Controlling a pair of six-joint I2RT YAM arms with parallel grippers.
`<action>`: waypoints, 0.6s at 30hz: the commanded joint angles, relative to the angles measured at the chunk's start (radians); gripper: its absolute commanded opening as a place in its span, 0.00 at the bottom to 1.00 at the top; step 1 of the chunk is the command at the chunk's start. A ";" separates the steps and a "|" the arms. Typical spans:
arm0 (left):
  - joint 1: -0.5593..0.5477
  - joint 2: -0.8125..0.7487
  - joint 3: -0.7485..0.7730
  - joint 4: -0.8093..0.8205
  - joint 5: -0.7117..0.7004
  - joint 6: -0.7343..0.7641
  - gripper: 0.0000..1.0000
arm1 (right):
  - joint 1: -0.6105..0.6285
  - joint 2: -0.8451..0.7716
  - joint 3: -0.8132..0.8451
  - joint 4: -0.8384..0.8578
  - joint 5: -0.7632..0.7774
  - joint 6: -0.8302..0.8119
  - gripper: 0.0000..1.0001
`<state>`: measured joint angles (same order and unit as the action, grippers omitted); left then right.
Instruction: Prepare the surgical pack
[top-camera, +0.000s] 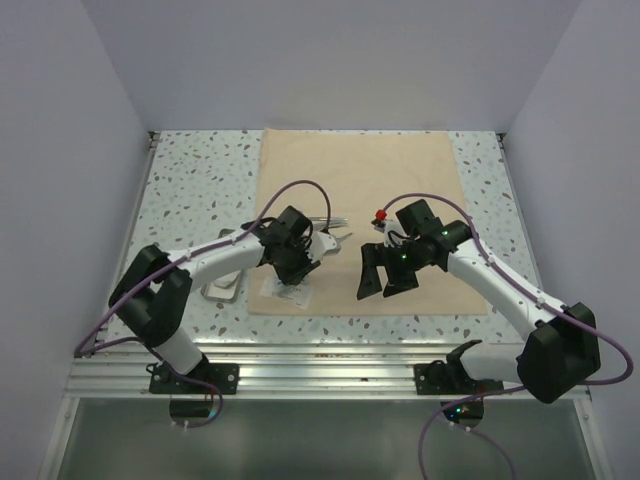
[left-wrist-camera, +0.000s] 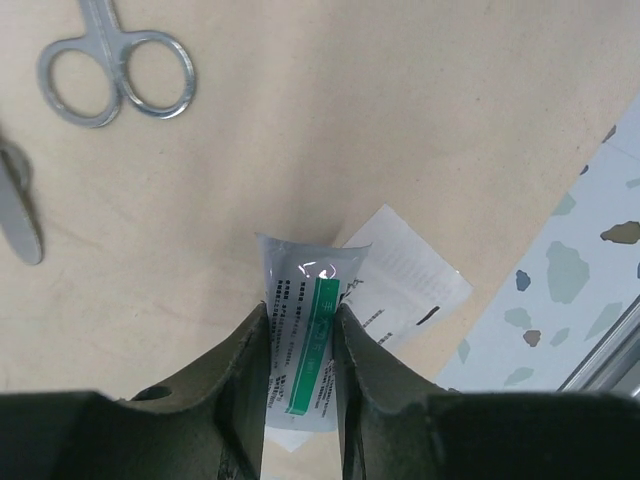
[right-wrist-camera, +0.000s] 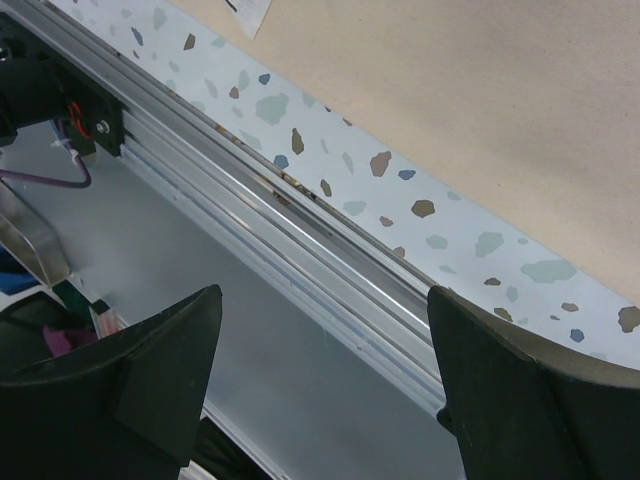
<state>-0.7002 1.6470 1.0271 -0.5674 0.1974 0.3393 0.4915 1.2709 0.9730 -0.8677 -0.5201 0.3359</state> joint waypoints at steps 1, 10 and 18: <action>0.037 -0.079 0.040 -0.022 -0.053 -0.062 0.29 | -0.001 -0.001 -0.002 0.015 -0.037 -0.014 0.87; 0.269 -0.165 0.059 -0.127 -0.219 -0.221 0.32 | -0.001 0.015 0.007 0.021 -0.057 -0.017 0.87; 0.522 -0.151 -0.035 -0.111 -0.267 -0.315 0.31 | -0.001 0.025 0.010 0.022 -0.073 -0.017 0.88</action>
<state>-0.2340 1.5028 1.0191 -0.6651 -0.0399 0.0868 0.4915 1.2949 0.9730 -0.8589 -0.5640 0.3321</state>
